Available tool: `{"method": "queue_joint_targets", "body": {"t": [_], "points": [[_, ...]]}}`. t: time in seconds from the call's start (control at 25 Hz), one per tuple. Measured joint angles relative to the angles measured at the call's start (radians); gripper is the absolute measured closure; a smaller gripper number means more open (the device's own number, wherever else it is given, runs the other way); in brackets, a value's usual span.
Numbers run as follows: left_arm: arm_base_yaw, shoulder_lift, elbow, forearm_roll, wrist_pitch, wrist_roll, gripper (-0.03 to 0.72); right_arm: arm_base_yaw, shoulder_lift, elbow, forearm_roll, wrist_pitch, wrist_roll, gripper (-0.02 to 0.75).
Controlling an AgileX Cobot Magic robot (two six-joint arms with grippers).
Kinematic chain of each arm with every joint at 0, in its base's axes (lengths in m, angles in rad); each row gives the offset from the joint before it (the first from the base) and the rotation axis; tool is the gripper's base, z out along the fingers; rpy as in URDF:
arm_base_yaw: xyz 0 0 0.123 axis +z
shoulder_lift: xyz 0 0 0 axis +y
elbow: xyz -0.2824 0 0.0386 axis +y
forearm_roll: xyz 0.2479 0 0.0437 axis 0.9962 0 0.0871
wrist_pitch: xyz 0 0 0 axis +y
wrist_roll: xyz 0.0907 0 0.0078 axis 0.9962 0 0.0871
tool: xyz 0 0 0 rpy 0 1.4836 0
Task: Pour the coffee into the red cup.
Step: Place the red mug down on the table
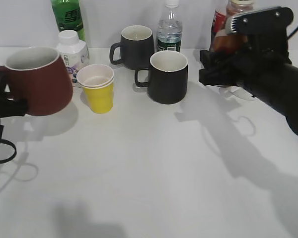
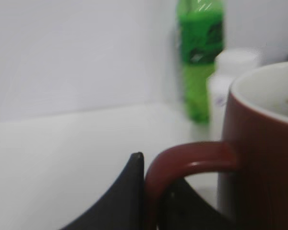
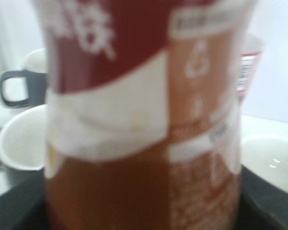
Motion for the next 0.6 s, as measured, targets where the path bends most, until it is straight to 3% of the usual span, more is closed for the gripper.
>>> {"method": "queue_joint_targets", "body": {"t": [0.32,0.6], "points": [[0.111,0.115,-0.034,-0.002,0.003,0.014,0.643,0.0,0.0,0.007,0.084,-0.036,-0.03,0.235],[0.13,0.238,-0.142,0.034,0.005,0.014,0.643,0.0,0.0,0.007,0.086,-0.072,-0.037,0.235]]}}
